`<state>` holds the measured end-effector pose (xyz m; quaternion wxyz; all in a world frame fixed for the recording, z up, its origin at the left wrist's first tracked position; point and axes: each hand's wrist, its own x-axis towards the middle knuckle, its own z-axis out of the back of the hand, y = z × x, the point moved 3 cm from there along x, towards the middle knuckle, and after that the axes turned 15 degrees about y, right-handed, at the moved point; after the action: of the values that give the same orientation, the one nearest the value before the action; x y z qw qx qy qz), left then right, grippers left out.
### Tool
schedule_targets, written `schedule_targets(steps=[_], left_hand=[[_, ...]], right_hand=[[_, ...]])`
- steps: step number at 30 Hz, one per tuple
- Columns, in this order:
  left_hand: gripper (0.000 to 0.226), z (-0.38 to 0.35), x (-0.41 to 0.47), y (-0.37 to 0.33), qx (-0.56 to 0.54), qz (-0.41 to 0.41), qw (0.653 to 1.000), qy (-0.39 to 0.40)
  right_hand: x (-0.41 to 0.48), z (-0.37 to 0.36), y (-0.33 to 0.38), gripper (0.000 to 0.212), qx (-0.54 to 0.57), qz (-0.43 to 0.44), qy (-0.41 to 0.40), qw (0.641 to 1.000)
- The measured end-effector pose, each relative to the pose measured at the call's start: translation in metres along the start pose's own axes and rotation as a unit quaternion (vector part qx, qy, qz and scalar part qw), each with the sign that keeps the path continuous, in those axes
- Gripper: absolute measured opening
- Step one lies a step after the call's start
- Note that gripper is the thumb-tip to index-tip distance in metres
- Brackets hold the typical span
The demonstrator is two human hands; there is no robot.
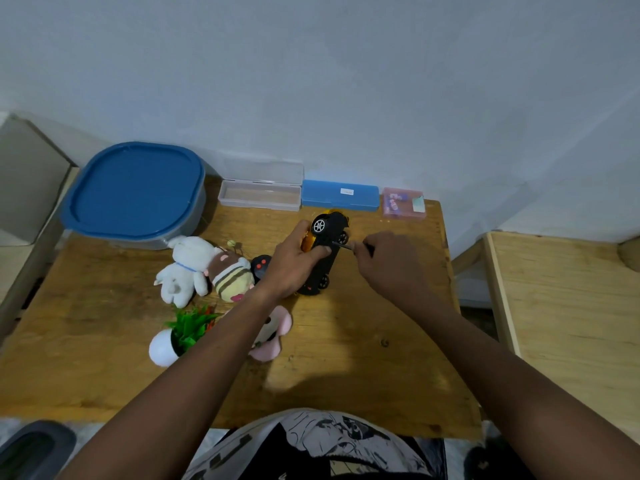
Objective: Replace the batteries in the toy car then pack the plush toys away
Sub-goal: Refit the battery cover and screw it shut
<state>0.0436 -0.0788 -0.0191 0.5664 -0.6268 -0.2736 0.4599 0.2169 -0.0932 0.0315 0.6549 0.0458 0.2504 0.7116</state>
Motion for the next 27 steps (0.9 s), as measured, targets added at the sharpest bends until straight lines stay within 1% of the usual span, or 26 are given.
schedule_targets(steps=[3, 6, 8, 10, 12, 13, 14, 16, 18, 19, 21, 23, 24, 27], left_hand=[[0.030, 0.002, 0.000, 0.001, -0.032, 0.013, 0.999, -0.002], [0.030, 0.001, 0.006, 0.003, -0.094, 0.051, 0.994, 0.006], [0.043, -0.002, 0.006, 0.005, -0.182, 0.074, 0.980, 0.016], [0.057, -0.005, 0.008, 0.011, -0.280, 0.070, 0.957, 0.038], [0.054, -0.006, 0.009, 0.014, -0.327, 0.058, 0.941, 0.062], [0.050, -0.005, 0.011, 0.015, -0.325, 0.060, 0.941, 0.071], [0.048, -0.005, 0.012, 0.014, -0.308, 0.068, 0.946, 0.077], [0.050, -0.005, 0.017, 0.012, -0.213, 0.089, 0.971, 0.068], [0.055, -0.004, 0.024, 0.011, -0.085, 0.082, 0.993, 0.009], [0.061, -0.005, 0.028, 0.011, -0.020, 0.080, 0.996, -0.034], [0.072, -0.009, 0.033, 0.010, 0.103, 0.107, 0.982, -0.113], [0.074, -0.016, 0.036, 0.008, 0.189, 0.136, 0.961, -0.151], [0.077, -0.020, 0.040, 0.009, 0.216, 0.145, 0.953, -0.157], [0.084, -0.028, 0.051, 0.017, 0.280, 0.195, 0.927, -0.153]], right_hand=[[0.002, 0.002, -0.003, 0.039, 0.098, -0.009, 0.021, 0.995], [0.003, 0.006, -0.004, 0.037, 0.152, -0.018, 0.041, 0.987], [0.005, 0.006, -0.005, 0.037, 0.180, -0.026, 0.049, 0.982], [0.009, 0.002, -0.010, 0.036, 0.227, -0.039, 0.063, 0.971], [0.010, -0.006, -0.016, 0.033, 0.291, -0.061, 0.085, 0.951], [0.011, -0.011, -0.019, 0.032, 0.320, -0.074, 0.093, 0.940], [0.012, -0.017, -0.023, 0.031, 0.345, -0.087, 0.098, 0.930], [0.014, -0.032, -0.030, 0.023, 0.401, -0.118, 0.106, 0.902], [0.018, -0.049, -0.035, 0.017, 0.467, -0.145, 0.122, 0.864], [0.020, -0.058, -0.037, 0.018, 0.492, -0.149, 0.126, 0.849], [0.024, -0.073, -0.039, 0.020, 0.547, -0.151, 0.134, 0.813], [0.025, -0.085, -0.042, 0.017, 0.601, -0.172, 0.126, 0.770], [0.026, -0.088, -0.045, 0.017, 0.615, -0.188, 0.111, 0.758], [0.028, -0.091, -0.057, 0.018, 0.619, -0.231, 0.051, 0.749]])
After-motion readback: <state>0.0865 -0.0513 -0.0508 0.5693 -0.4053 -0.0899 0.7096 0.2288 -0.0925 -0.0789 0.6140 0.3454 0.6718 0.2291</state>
